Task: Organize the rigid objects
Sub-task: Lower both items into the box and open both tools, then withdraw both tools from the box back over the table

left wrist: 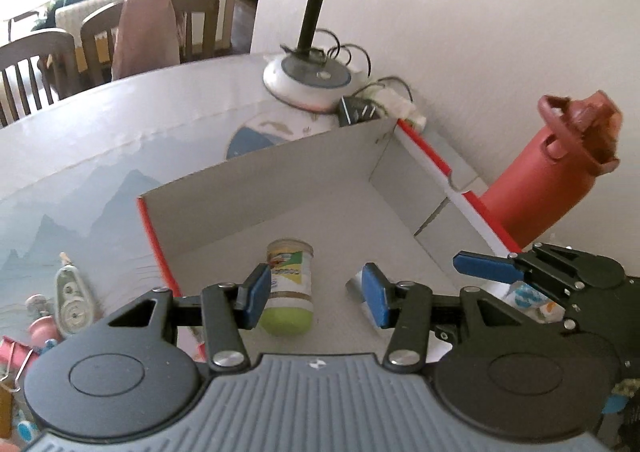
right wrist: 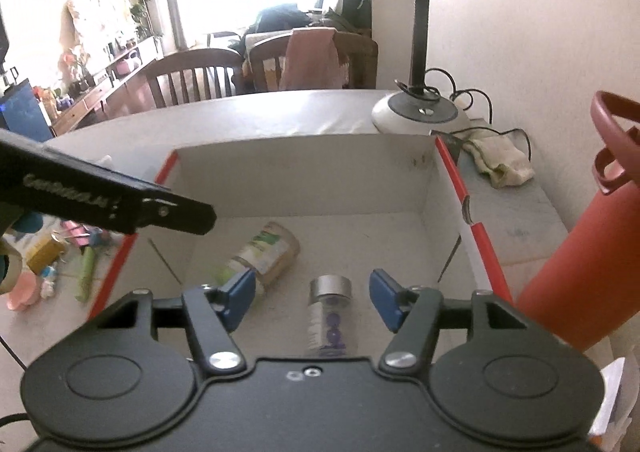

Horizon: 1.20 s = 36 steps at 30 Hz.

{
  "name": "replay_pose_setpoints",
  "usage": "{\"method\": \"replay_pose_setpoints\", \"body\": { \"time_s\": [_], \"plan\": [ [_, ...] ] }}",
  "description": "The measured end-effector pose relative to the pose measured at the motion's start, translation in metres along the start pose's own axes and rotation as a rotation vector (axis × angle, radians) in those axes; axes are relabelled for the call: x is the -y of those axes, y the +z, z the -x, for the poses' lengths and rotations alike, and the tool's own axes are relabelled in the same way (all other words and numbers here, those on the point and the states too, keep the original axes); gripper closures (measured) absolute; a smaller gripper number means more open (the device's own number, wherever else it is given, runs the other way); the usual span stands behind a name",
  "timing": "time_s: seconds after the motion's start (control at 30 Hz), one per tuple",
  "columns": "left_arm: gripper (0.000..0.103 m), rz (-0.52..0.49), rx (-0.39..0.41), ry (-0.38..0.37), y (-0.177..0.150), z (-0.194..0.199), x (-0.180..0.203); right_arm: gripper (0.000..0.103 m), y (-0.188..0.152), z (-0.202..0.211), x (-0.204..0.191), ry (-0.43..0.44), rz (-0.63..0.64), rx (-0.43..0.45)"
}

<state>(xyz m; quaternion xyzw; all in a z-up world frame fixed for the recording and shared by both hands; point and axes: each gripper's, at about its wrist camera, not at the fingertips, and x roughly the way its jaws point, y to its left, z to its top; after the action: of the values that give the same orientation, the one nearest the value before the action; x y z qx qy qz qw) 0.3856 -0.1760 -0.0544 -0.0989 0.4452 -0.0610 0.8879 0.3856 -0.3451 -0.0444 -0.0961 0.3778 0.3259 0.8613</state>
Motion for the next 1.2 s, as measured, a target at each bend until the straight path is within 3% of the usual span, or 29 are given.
{"method": "replay_pose_setpoints", "body": {
  "time_s": [0.3,0.43,0.7,0.8,1.0,1.1,1.2],
  "plan": [
    [0.054,0.009,0.088,0.000,-0.026,0.055,-0.011,0.033,0.002,0.026,-0.023,0.029,-0.017,0.035],
    [0.045,0.006,0.120,0.005,-0.042,0.077,-0.020,0.028,-0.001,0.035,-0.041,0.025,-0.018,0.048],
    [0.045,0.012,0.167,0.002,-0.077,0.119,-0.052,0.018,-0.010,0.051,-0.088,0.023,-0.051,0.071],
    [0.037,0.017,0.171,0.001,-0.091,0.135,-0.070,0.015,-0.014,0.054,-0.109,0.030,-0.066,0.076],
    [0.036,0.005,0.171,0.005,-0.115,0.161,-0.103,0.012,-0.021,0.053,-0.146,0.037,-0.091,0.081],
    [0.024,0.007,0.175,0.003,-0.125,0.171,-0.119,0.012,-0.022,0.051,-0.164,0.043,-0.099,0.081],
    [0.024,0.010,0.190,0.003,-0.135,0.182,-0.135,0.012,-0.024,0.048,-0.182,0.045,-0.101,0.074]
  ]
}}
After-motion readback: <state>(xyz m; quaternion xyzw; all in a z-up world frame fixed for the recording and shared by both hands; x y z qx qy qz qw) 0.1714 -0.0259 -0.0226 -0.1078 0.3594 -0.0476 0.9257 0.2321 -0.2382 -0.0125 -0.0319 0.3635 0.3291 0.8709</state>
